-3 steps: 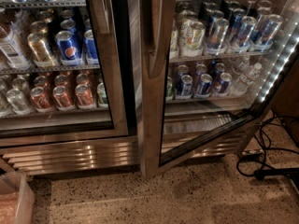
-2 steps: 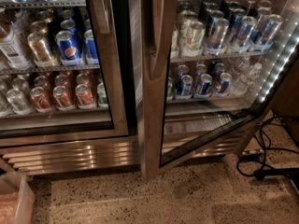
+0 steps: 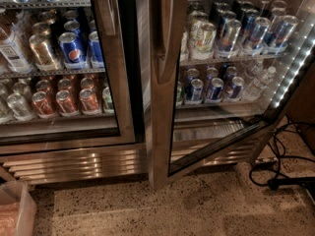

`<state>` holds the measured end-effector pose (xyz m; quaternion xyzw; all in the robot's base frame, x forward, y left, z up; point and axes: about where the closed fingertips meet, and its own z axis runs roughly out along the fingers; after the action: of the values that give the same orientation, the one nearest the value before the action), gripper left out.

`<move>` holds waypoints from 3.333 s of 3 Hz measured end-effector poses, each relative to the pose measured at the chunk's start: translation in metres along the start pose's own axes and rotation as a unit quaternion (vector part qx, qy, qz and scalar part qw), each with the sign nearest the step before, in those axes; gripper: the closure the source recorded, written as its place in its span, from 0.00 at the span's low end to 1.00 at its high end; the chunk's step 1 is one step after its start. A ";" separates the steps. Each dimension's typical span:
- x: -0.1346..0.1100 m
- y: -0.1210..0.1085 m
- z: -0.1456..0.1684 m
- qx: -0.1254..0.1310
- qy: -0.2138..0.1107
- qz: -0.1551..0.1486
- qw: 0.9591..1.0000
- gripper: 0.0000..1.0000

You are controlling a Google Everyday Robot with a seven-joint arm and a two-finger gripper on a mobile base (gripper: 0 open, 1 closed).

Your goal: Open right fridge door

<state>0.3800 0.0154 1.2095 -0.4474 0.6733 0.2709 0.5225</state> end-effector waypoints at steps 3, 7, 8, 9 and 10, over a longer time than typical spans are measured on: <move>0.000 0.000 0.000 0.000 0.000 0.000 1.000 0.00; 0.000 0.000 0.000 0.000 0.000 0.000 1.000 0.00; 0.000 0.000 0.000 0.000 0.000 0.000 1.000 0.00; 0.000 0.000 0.000 0.000 0.000 0.000 1.000 0.00; 0.000 0.000 0.000 0.000 0.000 0.000 1.000 0.00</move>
Offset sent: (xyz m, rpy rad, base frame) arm -0.1094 -0.0920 0.1013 -0.0523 -0.2160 -0.1833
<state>0.3800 0.0154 1.2095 -0.4474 0.6733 0.2709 0.5225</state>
